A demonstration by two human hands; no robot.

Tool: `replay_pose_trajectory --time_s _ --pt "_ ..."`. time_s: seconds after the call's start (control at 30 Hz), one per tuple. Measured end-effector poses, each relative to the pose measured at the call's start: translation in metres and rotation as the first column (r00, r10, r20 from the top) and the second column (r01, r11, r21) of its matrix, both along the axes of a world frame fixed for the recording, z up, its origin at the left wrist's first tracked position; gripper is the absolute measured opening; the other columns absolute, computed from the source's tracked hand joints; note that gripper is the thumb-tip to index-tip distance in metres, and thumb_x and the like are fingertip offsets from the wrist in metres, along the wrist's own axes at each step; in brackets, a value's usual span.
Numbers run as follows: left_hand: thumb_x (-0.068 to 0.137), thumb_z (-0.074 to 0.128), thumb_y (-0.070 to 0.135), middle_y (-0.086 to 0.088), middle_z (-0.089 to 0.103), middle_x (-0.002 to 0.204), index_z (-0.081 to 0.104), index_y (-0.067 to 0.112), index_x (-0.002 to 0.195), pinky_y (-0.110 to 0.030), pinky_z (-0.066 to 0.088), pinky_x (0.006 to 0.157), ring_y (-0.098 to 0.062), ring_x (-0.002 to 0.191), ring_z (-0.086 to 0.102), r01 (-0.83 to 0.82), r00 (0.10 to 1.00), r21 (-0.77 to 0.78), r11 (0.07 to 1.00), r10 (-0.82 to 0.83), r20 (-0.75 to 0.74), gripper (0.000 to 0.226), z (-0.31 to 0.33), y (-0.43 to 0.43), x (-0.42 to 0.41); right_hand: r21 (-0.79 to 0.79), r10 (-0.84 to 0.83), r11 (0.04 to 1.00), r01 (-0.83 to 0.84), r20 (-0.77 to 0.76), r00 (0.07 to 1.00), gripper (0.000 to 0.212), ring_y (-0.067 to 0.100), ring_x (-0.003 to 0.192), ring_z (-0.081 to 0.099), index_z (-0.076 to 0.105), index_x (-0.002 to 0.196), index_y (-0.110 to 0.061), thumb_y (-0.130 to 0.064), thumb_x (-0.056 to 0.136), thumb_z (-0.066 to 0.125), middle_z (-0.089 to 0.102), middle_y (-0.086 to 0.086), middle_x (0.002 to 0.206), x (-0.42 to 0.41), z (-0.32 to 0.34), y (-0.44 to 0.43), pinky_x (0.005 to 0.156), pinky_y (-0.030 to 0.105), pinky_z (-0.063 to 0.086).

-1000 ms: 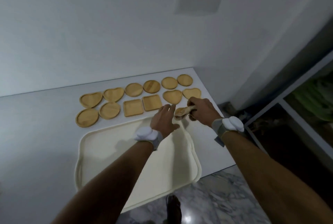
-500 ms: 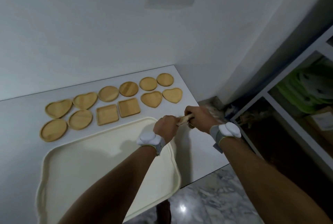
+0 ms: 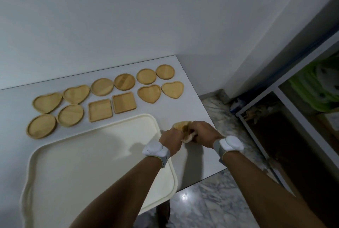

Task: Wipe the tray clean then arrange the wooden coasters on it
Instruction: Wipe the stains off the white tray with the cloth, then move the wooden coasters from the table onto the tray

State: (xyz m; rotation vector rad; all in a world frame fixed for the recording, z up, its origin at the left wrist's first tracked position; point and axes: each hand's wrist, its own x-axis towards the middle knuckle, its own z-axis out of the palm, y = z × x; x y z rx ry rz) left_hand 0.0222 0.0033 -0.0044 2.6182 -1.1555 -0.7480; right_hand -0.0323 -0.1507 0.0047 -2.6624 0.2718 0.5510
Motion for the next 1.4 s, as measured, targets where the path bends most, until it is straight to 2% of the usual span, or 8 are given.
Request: replay_pose_trajectory --time_s 0.2,0.3,0.37,0.5,0.6,0.83,1.13,1.4 --pt "0.089 0.059 0.019 -0.012 0.071 0.106 0.065 0.006 0.11 -0.023 0.038 0.07 -0.03 0.096 0.068 0.01 0.996 -0.119 0.993 -0.02 -0.088 0.026 0.007 0.0 0.007 -0.011 0.068 0.997 -0.07 -0.123 0.99 0.021 0.029 0.097 0.057 0.067 0.098 -0.013 -0.02 0.079 0.067 0.053 0.005 0.104 0.012 0.001 -0.002 0.074 0.028 0.041" --pt "0.079 0.067 0.04 -0.01 0.073 0.093 0.068 0.01 0.1 -0.024 0.04 0.066 -0.028 0.085 0.068 0.024 0.997 -0.11 0.994 -0.032 -0.071 0.037 0.016 0.003 0.021 0.037 0.018 0.999 -0.011 -0.196 0.98 0.036 0.021 0.089 0.06 0.066 0.097 -0.019 -0.04 0.069 0.074 0.059 -0.001 0.095 0.022 0.011 -0.008 0.071 0.029 0.046" --pt "0.078 0.065 0.046 -0.012 0.07 0.098 0.071 0.006 0.097 -0.029 0.047 0.07 -0.029 0.093 0.065 0.004 0.998 -0.062 0.998 -0.008 -0.06 0.044 0.017 0.007 0.037 0.068 -0.005 0.997 0.02 -0.204 0.979 0.032 0.019 0.086 0.061 0.068 0.092 -0.022 -0.045 0.071 0.071 0.064 -0.002 0.092 0.034 0.017 -0.013 0.07 0.028 0.048" --pt "0.08 0.063 0.052 -0.005 0.063 0.125 0.066 0.014 0.121 -0.036 0.048 0.097 -0.023 0.12 0.053 -0.113 0.992 -0.097 0.989 0.107 -0.067 0.056 0.019 0.015 0.064 0.03 0.004 1.0 -0.001 -0.117 0.993 0.028 0.018 0.088 0.057 0.07 0.094 -0.018 -0.042 0.081 0.065 0.065 0.002 0.099 0.052 0.024 -0.023 0.073 0.027 0.044" --pt "0.085 0.059 0.053 -0.006 0.058 0.133 0.062 0.014 0.128 -0.04 0.044 0.104 -0.025 0.127 0.049 -0.197 0.98 -0.07 0.978 0.198 0.01 0.058 0.021 0.014 0.09 -0.016 0.016 1.0 -0.017 -0.057 0.998 0.026 0.022 0.1 0.059 0.069 0.099 -0.017 -0.037 0.083 0.065 0.063 0.005 0.109 0.077 0.023 -0.029 0.08 0.029 0.046" --pt "0.085 0.061 0.047 -0.016 0.054 0.126 0.06 0.004 0.114 -0.043 0.045 0.098 -0.035 0.12 0.049 -0.35 0.929 0.012 0.937 0.346 0.131 0.051 0.014 0.003 0.144 -0.065 0.021 0.998 -0.019 0.029 0.999 0.044 0.033 0.115 0.053 0.06 0.12 -0.014 -0.04 0.085 0.065 0.052 0.012 0.126 0.138 0.012 -0.035 0.092 0.039 0.046" --pt "0.072 0.07 0.058 -0.019 0.047 0.129 0.043 0.004 0.127 -0.044 0.038 0.1 -0.036 0.117 0.047 -0.451 0.884 0.081 0.889 0.433 0.178 0.081 -0.015 -0.018 0.182 -0.13 -0.011 0.991 0.012 0.007 1.0 0.083 0.039 0.13 0.035 0.035 0.14 -0.012 -0.052 0.077 0.07 0.028 0.011 0.148 0.191 -0.012 -0.037 0.099 0.048 0.043" --pt "0.07 0.074 0.049 -0.019 0.046 0.129 0.042 0.005 0.129 -0.043 0.044 0.092 -0.038 0.117 0.047 -0.504 0.859 0.066 0.861 0.492 0.14 0.08 -0.021 -0.024 0.19 -0.134 -0.011 0.991 0.005 -0.04 0.999 0.084 0.038 0.127 0.039 0.033 0.141 -0.017 -0.047 0.074 0.073 0.038 0.007 0.143 0.206 -0.019 -0.038 0.098 0.049 0.044"
